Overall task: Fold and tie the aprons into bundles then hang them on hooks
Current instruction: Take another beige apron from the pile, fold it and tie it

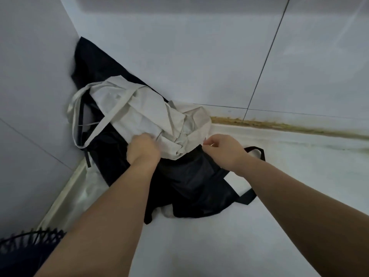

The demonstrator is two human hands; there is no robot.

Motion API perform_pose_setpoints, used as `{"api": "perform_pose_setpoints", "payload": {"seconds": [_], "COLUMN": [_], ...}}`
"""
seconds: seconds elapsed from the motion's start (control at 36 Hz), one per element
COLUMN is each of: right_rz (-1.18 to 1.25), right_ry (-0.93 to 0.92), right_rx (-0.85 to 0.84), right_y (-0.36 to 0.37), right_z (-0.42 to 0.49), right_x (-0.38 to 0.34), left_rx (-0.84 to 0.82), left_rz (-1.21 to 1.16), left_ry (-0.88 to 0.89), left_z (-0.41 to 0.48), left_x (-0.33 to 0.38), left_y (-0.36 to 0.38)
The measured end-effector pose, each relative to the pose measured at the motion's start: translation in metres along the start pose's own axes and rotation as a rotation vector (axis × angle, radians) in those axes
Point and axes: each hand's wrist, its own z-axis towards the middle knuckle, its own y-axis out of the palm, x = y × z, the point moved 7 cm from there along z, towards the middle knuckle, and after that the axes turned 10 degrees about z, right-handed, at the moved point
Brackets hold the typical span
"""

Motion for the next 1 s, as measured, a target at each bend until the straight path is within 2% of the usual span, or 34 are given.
{"api": "perform_pose_setpoints", "payload": {"seconds": [0.08,0.14,0.19,0.28,0.36,0.44,0.5,0.61,0.67,0.75,0.83,0.89,1.0], "right_rz": [0.025,0.027,0.126,0.366,0.371,0.222,0.123,0.214,0.304,0.459,0.632,0.657,0.591], "right_ry": [-0.003,-0.035,-0.056,-0.033,0.053,0.059,0.006,-0.074,-0.059,-0.049,-0.029,-0.011,0.054], "right_rx": [0.003,0.039,0.101,0.171,0.213,0.189,0.193,0.199,0.191,0.194,0.254,0.316,0.268], "right_y": [-0.001,-0.007,-0.016,-0.03,-0.04,-0.041,-0.042,-0.059,-0.075,-0.101,-0.12,-0.13,-0.127], "right_z": [-0.004,-0.01,-0.016,-0.03,-0.043,-0.065,-0.083,-0.128,-0.147,-0.177,-0.197,-0.211,-0.232], "right_x": [-0.007,-0.016,-0.024,-0.028,-0.017,-0.001,0.007,0.001,0.001,0.004,0.008,0.013,0.031], "left_rx": [0.038,0.019,-0.051,-0.345,-0.71,-0.807,-0.723,-0.221,-0.091,-0.059,-0.117,-0.17,-0.195], "left_rz": [-0.135,-0.34,-0.569,-0.76,-0.7,-0.533,-0.483,-0.484,-0.421,-0.385,-0.462,-0.509,-0.415], "left_ry": [0.081,0.18,0.288,0.469,0.603,0.731,0.727,0.493,0.386,0.402,0.485,0.542,0.549], "left_z": [-0.007,-0.018,-0.04,-0.097,-0.156,-0.2,-0.209,-0.189,-0.188,-0.2,-0.209,-0.219,-0.237], "left_x": [0.005,0.018,0.034,0.064,0.083,0.089,0.087,0.062,0.048,0.045,0.056,0.07,0.083], "left_y": [-0.007,-0.012,-0.016,-0.014,-0.002,0.001,0.0,-0.02,-0.026,-0.032,-0.031,-0.028,-0.014]}}
